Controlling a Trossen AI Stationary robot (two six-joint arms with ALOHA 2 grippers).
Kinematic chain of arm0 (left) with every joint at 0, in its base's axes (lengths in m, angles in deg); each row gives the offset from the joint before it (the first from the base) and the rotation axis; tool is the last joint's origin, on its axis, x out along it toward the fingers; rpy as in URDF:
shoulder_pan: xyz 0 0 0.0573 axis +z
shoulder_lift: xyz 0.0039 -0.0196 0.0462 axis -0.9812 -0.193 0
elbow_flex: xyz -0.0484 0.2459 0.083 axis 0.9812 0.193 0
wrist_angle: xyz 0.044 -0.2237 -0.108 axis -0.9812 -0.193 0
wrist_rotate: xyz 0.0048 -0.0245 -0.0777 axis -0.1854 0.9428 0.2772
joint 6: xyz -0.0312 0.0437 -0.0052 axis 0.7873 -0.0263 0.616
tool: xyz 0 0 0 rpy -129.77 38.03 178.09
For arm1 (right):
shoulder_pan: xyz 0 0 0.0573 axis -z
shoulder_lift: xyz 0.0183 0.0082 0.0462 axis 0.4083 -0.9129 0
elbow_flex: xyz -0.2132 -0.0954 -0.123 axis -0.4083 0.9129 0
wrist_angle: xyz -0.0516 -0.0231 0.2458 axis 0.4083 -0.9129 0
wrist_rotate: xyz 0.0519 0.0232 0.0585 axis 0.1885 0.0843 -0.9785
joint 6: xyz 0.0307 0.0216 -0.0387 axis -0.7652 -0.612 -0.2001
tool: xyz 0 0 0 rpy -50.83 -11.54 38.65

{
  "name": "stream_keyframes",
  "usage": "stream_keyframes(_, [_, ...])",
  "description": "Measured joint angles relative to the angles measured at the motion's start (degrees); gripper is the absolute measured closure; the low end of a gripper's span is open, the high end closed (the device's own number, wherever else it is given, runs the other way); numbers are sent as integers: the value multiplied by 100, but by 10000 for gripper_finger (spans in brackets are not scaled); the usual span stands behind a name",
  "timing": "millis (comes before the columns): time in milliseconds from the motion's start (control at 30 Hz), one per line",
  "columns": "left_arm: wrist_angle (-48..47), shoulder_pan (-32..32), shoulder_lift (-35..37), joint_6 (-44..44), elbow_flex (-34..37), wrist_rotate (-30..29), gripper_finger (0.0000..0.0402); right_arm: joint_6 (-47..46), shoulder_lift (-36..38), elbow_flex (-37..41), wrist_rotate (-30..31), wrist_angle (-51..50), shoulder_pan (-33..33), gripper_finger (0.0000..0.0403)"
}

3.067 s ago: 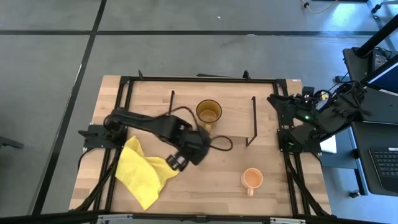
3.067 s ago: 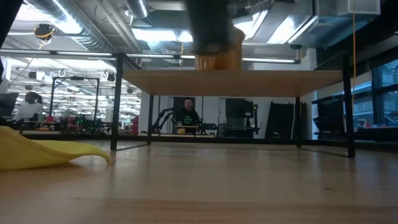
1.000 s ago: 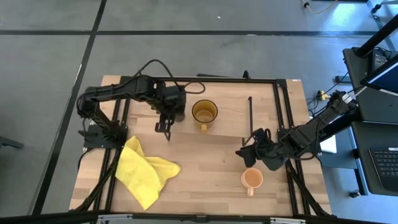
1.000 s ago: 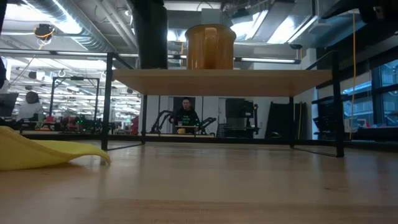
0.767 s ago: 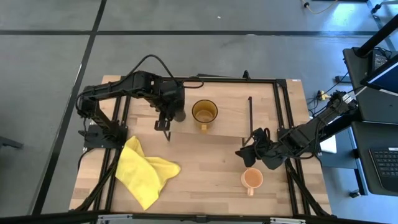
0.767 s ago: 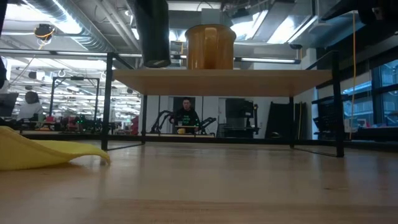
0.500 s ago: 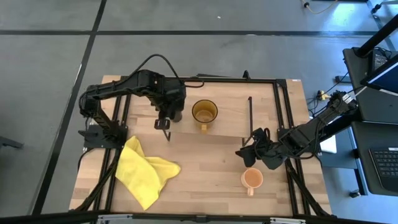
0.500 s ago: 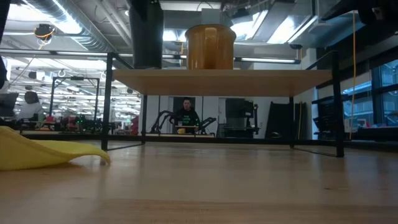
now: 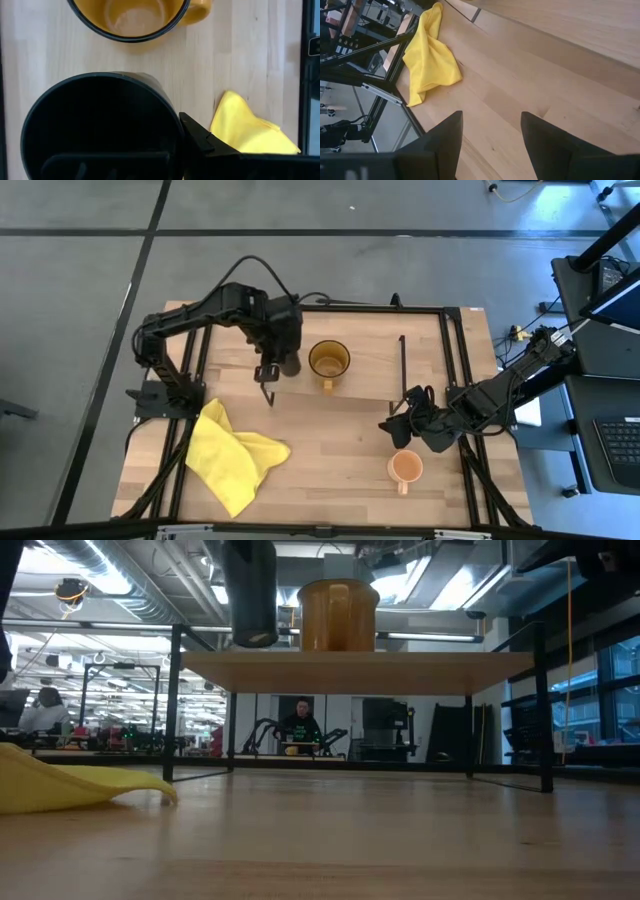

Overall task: Stack small to large cups/mugs on shelf
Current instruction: Put the black cup on the shelf

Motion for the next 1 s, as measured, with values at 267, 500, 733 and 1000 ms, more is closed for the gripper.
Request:
stream_keyframes(267, [3, -14, -186, -37, 7, -145, 400, -35, 0, 0, 0, 0, -29, 201])
stream_keyframes(500, [2, -13, -186, 216, 7, -138, 399, 0, 2, 0, 2, -42, -31, 201])
stream_keyframes(733, [2, -82, -186, 348, 7, -76, 382, 26, 2, 0, 2, -87, -31, 201])
stream_keyframes(1000, [2, -81, -186, 411, 7, -132, 374, 47, 2, 0, 2, -89, -33, 201])
